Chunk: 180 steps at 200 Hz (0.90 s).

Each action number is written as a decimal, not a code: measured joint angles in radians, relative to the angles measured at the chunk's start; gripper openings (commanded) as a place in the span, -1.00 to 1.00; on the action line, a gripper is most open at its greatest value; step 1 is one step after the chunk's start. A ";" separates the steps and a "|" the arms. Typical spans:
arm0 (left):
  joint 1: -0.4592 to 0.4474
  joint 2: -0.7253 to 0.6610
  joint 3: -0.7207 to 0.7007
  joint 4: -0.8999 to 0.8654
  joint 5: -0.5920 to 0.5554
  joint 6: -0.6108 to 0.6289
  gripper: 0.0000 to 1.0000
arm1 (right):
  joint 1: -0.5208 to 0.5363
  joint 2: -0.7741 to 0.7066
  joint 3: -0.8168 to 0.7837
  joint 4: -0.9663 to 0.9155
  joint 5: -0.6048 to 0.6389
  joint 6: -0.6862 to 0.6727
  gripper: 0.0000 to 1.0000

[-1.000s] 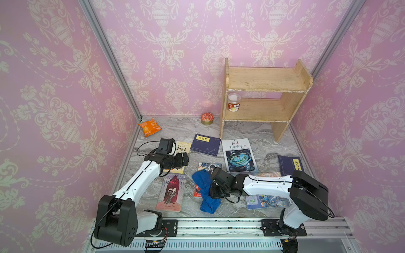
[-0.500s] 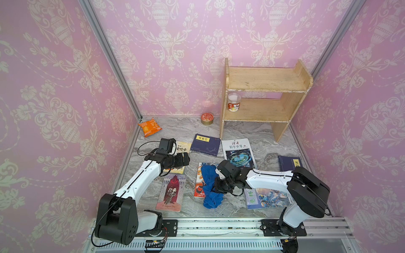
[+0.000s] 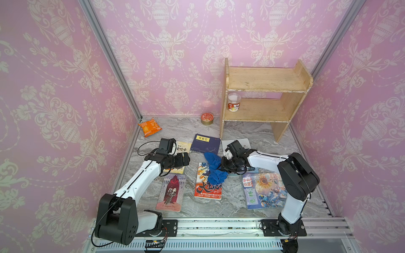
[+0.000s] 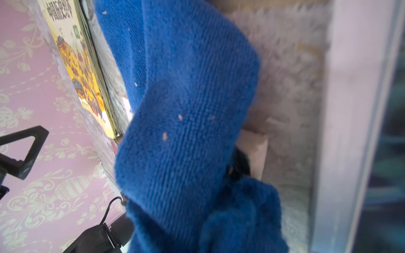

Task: Wipe the cover of the book
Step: Wipe the dirt from the cover of the book.

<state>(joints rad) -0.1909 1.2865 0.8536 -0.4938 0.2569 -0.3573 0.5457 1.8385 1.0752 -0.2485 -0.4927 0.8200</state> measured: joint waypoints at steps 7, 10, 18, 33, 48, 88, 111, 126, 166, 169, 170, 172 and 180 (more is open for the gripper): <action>0.000 0.000 0.000 0.000 0.000 0.000 0.99 | -0.001 0.003 0.009 -0.007 0.010 -0.011 -1.00; 0.000 0.000 0.000 0.000 0.000 0.000 0.99 | -0.001 0.003 0.010 -0.011 0.014 -0.016 -1.00; 0.000 0.000 0.000 0.000 0.000 0.000 0.99 | 0.002 -0.002 0.008 -0.016 0.028 -0.028 -1.00; 0.000 0.000 0.000 0.000 0.000 0.000 0.99 | 0.024 -0.034 -0.026 -0.007 0.068 -0.042 -1.00; 0.000 0.000 0.000 0.000 0.000 0.000 0.99 | 0.058 -0.097 -0.092 -0.007 0.110 -0.046 -1.00; 0.000 0.000 0.000 0.000 0.001 -0.001 0.99 | 0.248 -0.248 -0.238 -0.063 0.200 -0.022 -1.00; 0.000 0.000 0.000 0.000 0.001 -0.003 0.99 | 0.359 -0.259 -0.246 -0.115 0.223 0.004 -1.00; 0.000 0.000 0.000 0.000 0.001 -0.003 0.99 | 0.398 -0.259 -0.246 -0.169 0.237 0.020 -1.00; -0.025 0.004 -0.010 -0.006 0.045 -0.058 0.99 | 0.388 -0.288 -0.204 -0.308 0.297 0.025 -1.00; -0.032 0.005 -0.010 -0.008 0.048 -0.064 0.99 | 0.384 -0.290 -0.199 -0.314 0.301 0.025 -1.00; -0.034 0.005 -0.010 -0.008 0.050 -0.065 0.99 | 0.383 -0.290 -0.198 -0.315 0.301 0.025 -1.00; -0.042 0.005 -0.010 -0.010 0.053 -0.072 0.99 | 0.379 -0.291 -0.195 -0.318 0.303 0.025 -1.00; -0.070 0.005 -0.011 -0.012 0.060 -0.091 0.99 | 0.365 -0.291 -0.185 -0.319 0.307 0.024 -1.00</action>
<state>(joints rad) -0.2607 1.2911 0.8425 -0.5056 0.3168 -0.4484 0.9104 1.5475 0.8902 -0.5674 -0.1856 0.8440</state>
